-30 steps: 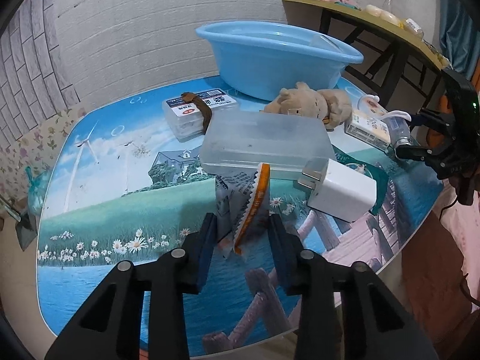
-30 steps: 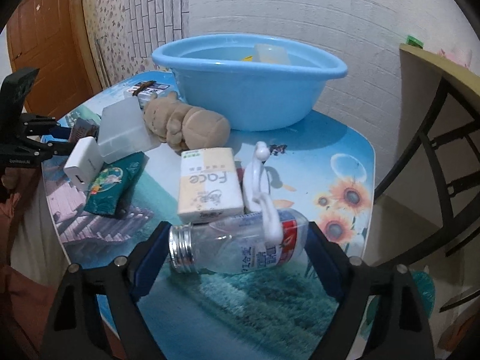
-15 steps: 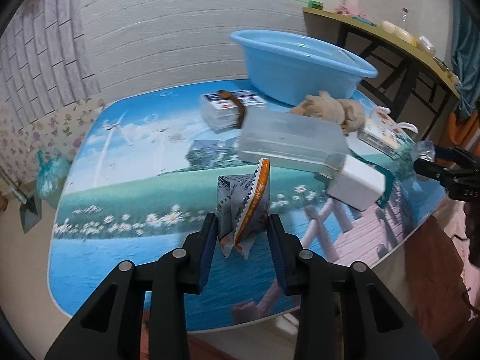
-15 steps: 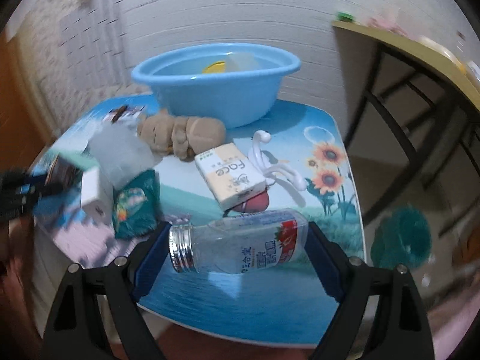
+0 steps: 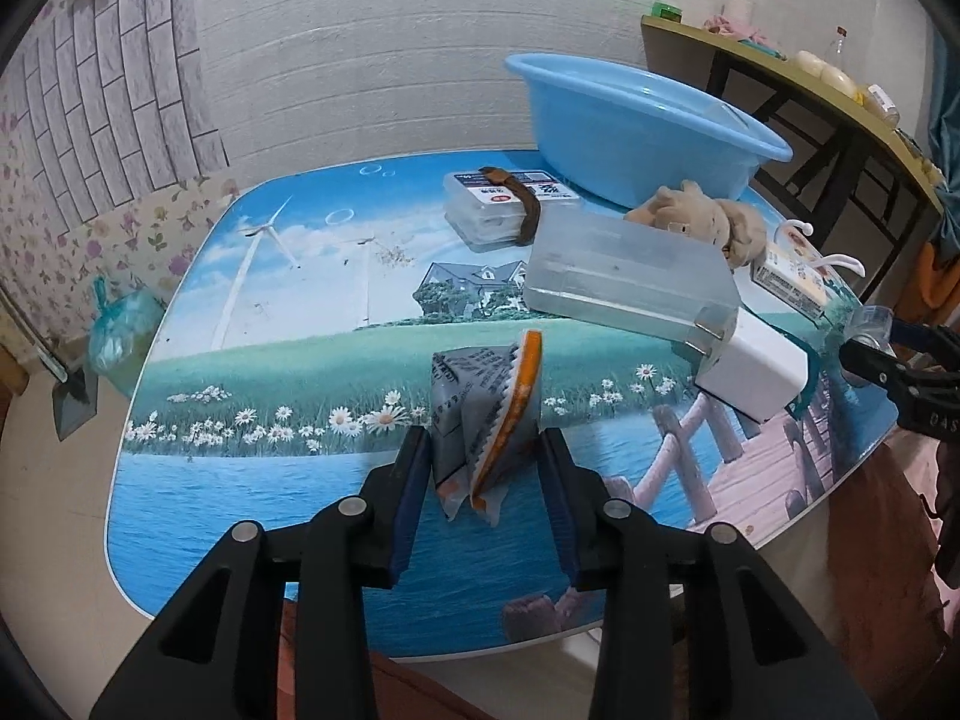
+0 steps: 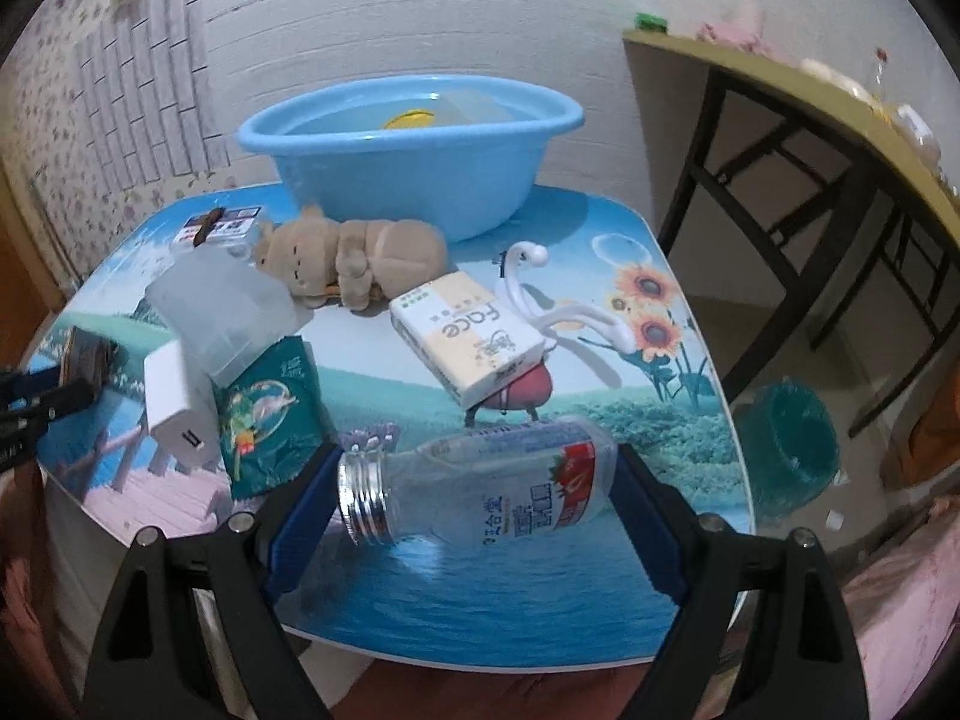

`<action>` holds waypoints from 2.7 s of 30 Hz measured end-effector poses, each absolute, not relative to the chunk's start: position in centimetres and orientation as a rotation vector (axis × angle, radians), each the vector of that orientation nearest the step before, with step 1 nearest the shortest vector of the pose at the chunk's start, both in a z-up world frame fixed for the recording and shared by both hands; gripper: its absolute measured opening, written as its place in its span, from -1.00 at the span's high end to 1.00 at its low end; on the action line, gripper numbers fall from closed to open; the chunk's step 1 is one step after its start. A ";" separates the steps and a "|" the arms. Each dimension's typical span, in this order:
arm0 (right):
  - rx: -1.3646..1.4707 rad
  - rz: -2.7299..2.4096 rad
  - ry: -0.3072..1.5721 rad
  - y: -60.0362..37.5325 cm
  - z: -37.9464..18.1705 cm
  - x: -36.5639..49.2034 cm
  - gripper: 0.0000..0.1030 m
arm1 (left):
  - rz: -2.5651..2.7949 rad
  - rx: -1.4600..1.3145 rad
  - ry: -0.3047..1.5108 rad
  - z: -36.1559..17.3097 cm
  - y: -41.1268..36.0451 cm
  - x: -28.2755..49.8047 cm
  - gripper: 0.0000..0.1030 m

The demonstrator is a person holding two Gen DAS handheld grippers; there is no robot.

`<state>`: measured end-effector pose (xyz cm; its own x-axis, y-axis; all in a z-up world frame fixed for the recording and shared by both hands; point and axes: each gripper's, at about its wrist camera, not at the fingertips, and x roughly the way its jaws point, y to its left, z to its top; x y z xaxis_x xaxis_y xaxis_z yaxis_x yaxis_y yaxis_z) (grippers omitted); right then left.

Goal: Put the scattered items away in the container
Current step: 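Close the right gripper on the clear water bottle while the left gripper holds the grey packet, then carry the grey packet and water bottle over the basin and release both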

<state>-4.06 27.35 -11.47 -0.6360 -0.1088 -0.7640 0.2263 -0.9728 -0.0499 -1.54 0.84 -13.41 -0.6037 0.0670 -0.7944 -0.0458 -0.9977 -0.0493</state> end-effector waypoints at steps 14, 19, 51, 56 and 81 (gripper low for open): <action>1.141 -2.589 0.319 26.7 -12.3 -3.0 -0.81 | 2.738 -1.365 -0.025 -14.1 1.0 -1.8 -0.35; 1.148 -2.588 0.344 26.8 -13.0 -3.3 -0.81 | 2.742 -1.362 -0.025 -14.3 1.0 -2.0 -0.61; 1.044 -2.607 0.233 27.2 -11.5 -2.8 -0.69 | 2.764 -1.281 -0.045 -14.1 0.7 -1.7 0.27; 1.000 -2.607 0.213 26.9 -10.2 -2.7 -0.69 | 2.797 -1.197 -0.074 -12.9 0.3 -1.2 0.34; 1.002 -2.585 0.167 26.6 -9.7 -4.0 -0.69 | 2.758 -1.263 0.012 -13.3 1.1 -4.0 0.45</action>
